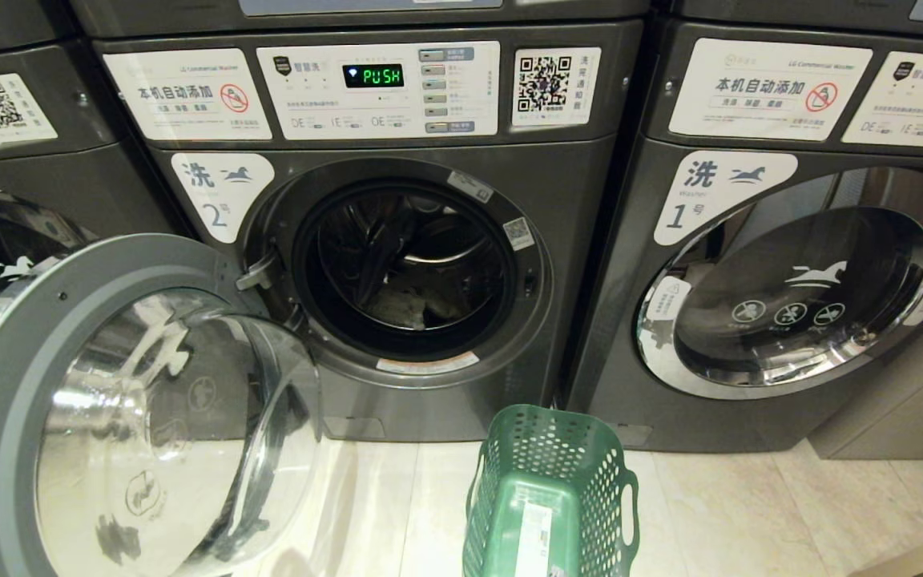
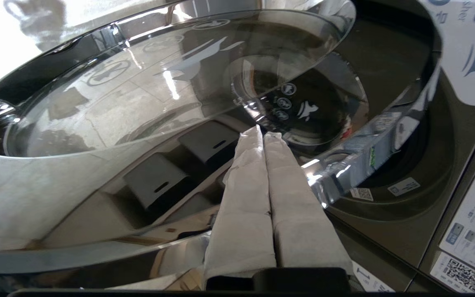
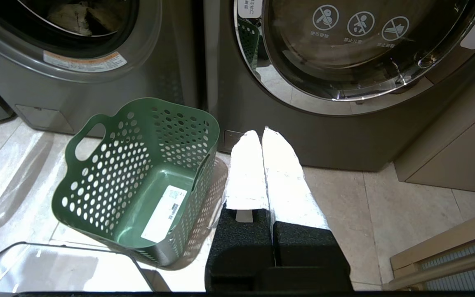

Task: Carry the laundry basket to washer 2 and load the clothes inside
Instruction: Close the washing machine door with the left hand

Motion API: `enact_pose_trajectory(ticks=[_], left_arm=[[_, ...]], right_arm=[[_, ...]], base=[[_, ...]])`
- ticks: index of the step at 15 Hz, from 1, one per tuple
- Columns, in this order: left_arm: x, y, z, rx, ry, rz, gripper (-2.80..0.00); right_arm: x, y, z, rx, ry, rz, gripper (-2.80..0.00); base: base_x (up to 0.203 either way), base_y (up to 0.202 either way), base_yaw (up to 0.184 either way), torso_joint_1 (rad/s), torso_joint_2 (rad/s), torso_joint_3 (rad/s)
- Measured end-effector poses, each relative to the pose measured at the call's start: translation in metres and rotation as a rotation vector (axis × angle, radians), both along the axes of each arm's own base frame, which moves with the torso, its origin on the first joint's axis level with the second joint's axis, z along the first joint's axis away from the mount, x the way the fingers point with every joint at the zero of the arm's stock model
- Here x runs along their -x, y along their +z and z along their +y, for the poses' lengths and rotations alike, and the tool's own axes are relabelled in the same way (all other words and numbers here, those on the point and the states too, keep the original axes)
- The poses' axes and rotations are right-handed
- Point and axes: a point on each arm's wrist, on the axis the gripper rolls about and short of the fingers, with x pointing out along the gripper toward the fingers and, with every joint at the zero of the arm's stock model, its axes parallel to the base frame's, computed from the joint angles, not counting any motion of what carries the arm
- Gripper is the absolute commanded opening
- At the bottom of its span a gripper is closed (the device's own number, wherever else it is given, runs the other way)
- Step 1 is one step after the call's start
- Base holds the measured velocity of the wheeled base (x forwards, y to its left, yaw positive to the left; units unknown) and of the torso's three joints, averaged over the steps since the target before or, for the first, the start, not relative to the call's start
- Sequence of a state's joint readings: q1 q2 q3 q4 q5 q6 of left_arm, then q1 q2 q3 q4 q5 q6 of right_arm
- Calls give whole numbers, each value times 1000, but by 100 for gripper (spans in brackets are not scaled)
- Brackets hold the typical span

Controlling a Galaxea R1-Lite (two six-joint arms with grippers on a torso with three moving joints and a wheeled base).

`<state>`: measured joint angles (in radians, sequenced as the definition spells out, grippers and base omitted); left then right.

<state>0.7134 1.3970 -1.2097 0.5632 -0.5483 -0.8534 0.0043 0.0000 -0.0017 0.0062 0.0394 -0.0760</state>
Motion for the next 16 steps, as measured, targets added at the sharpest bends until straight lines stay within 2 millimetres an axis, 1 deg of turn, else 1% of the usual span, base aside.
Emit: enact_pose_trajectory(ticks=[3,7,11,14,16], left_arm=[[2,-9,-11,16,-35,21,-280],[8,-19,-42,39,-143,38,-280],[14,-13,-66,96,-186,10,-280],[15,-9,-90,132,-289,-7,-280],[14,-7,-108,132,-397,-33,-280]], right_arm=[[0,0,0,-2,0,0,-280],[0,0,0,-10,-1,-1,-280],[0,0,0,-10,0,0,-280],[0,0,0,-12,0,0,-280],[0,0,0,-15,0,0,-280]], base=[[0,0,0,0,0,0],[0,0,0,0,0,0],[0,0,0,0,0,0],[0,0,0,0,0,0],[0,0,0,0,0,0]])
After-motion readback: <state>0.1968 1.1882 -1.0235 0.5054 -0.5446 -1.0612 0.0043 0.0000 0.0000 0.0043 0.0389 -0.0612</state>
